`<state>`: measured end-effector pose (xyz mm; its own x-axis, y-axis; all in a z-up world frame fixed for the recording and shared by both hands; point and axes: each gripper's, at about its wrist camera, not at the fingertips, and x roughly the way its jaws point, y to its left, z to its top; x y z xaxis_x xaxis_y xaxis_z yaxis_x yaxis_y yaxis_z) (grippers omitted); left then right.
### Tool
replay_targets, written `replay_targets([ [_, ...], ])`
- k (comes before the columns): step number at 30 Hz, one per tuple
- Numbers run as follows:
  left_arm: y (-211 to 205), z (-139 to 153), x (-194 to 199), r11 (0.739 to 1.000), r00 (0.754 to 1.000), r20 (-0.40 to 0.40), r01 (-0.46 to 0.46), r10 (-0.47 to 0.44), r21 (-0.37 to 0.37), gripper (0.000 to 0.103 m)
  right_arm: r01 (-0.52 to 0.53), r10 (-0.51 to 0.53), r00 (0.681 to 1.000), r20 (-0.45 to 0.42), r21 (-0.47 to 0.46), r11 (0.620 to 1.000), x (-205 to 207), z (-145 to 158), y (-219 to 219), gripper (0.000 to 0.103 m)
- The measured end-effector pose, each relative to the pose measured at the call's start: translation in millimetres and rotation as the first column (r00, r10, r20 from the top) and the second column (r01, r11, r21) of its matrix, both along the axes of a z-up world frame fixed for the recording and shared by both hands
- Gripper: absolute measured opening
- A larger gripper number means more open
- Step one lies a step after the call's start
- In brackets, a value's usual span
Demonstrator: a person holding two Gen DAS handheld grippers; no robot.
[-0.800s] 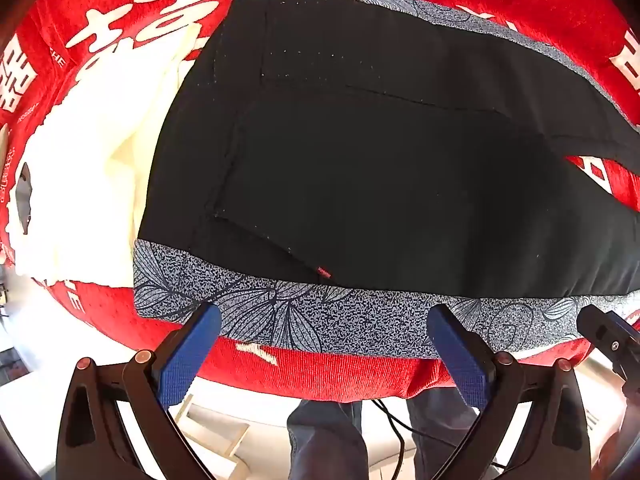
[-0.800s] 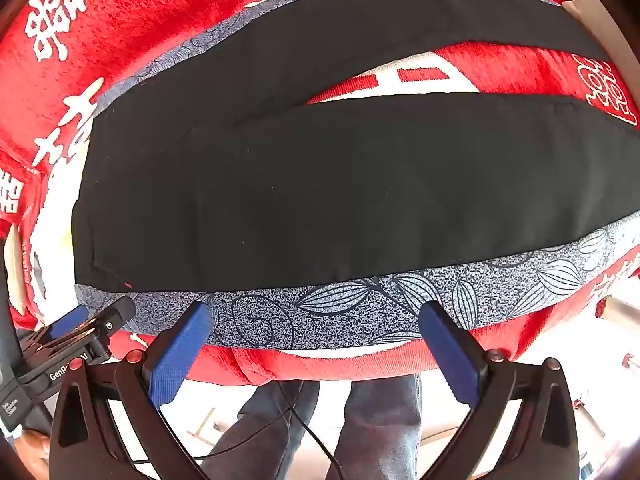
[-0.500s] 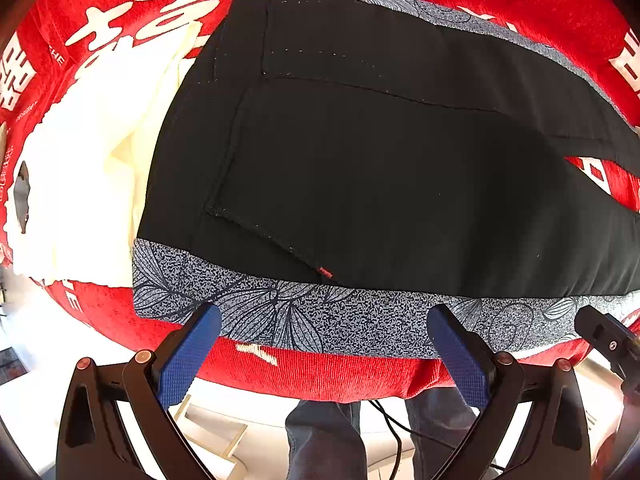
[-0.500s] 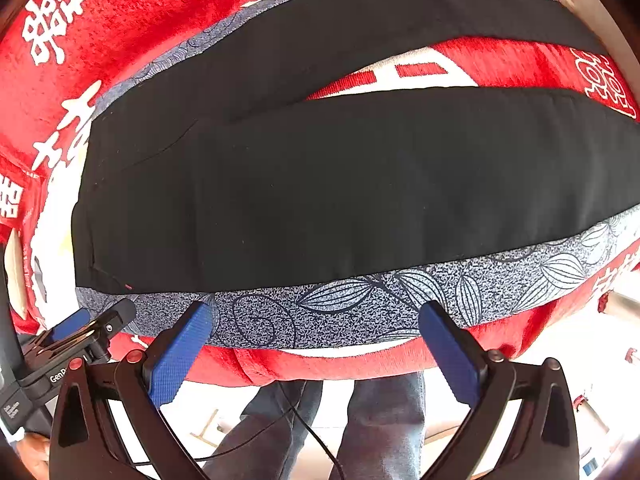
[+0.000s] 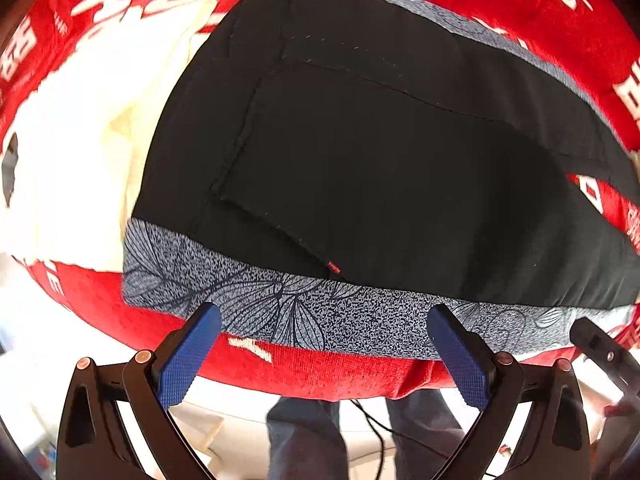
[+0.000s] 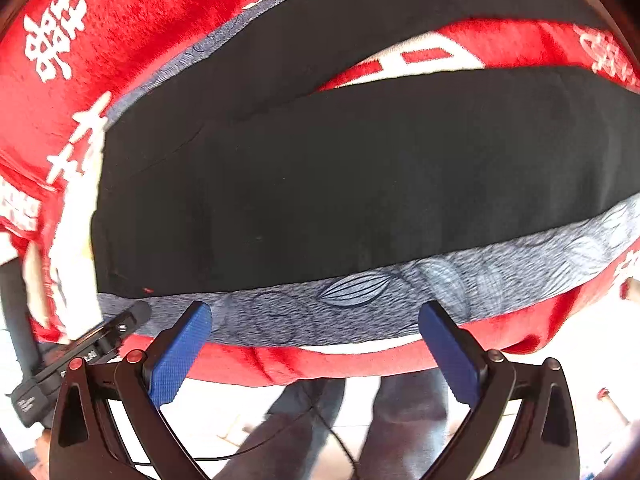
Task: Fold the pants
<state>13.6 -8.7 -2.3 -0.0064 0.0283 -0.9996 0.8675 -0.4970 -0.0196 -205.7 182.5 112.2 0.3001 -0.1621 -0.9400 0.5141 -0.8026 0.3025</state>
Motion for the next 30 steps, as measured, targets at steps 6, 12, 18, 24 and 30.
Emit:
replay_targets([
  [6,-5.1,-9.1,19.5,0.998,0.996,-0.064,-0.06,0.059,-0.007,0.103,0.15,-0.117,0.971,0.207,-0.15,0.977,5.2,-20.3,21.1,0.096],
  [12,3.5,-18.0,21.8,0.995,0.99,-0.118,-0.063,0.071,0.077,0.103,0.284,-0.207,0.901,0.381,-0.159,0.946,19.8,-55.3,51.6,0.073],
  [18,5.9,-24.3,23.0,0.997,0.98,-0.192,-0.031,0.045,0.076,0.103,0.359,-0.236,0.854,0.464,-0.197,0.912,31.1,-79.4,63.6,0.073],
  [24,13.9,-25.7,18.0,0.991,0.969,-0.246,-0.003,0.036,0.133,0.103,0.445,-0.262,0.818,0.512,-0.273,0.853,26.8,-88.0,63.7,0.064],
  [30,25.3,-32.6,33.7,0.964,0.933,-0.317,-0.09,0.17,0.251,0.103,0.518,-0.311,0.762,0.568,-0.246,0.819,19.5,-87.3,58.0,0.007],
])
